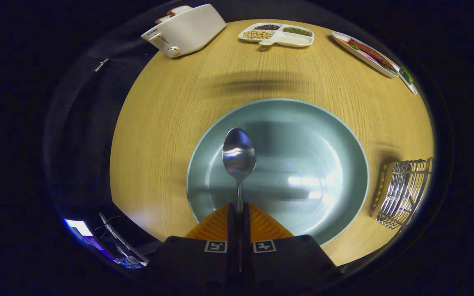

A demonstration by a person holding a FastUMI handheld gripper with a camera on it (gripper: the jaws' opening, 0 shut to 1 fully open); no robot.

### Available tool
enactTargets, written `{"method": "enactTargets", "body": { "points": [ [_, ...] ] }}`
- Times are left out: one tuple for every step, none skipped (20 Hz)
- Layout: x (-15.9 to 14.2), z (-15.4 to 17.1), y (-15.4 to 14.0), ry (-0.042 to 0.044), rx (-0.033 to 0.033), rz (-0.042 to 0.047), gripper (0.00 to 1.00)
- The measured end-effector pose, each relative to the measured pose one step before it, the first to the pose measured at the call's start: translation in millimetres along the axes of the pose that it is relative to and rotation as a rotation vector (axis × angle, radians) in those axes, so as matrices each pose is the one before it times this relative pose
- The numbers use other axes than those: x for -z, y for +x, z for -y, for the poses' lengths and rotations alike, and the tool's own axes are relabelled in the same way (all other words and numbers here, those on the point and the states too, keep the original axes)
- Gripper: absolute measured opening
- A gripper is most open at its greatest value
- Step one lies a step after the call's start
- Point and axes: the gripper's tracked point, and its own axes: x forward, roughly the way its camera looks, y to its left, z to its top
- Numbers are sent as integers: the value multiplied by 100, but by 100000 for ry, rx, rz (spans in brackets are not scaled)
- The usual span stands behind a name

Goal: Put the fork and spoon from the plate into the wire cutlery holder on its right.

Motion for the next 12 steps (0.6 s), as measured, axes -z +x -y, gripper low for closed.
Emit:
{"method": "enactTargets", "body": {
  "points": [
    [-253, 103, -989, -1059, -1827, 1015, 8],
    [-239, 411, -1260, -1938, -276, 1324, 8],
    [-182, 643, -1329, -2700, 536, 1144, 8],
    [-259, 712, -1583, -2458, 355, 1173, 8],
    [-109, 440, -1427, -707, -899, 468, 8],
    [-338, 337, -1468, 1157, -1934, 1028, 8],
    [-322, 249, -1534, 1843, -1991, 429, 8],
    [-296, 625, -1655, 1032, -1126, -35, 8],
    [-299, 1057, -1777, -3, 664, -196, 8],
    [-69, 1382, -1800, -1376, 2268, -586, 8],
    [-140, 1548, -1609, -1909, 3204, -674, 8],
    [723, 1590, -1222, -2073, 3576, -995, 8]
  ]
}}
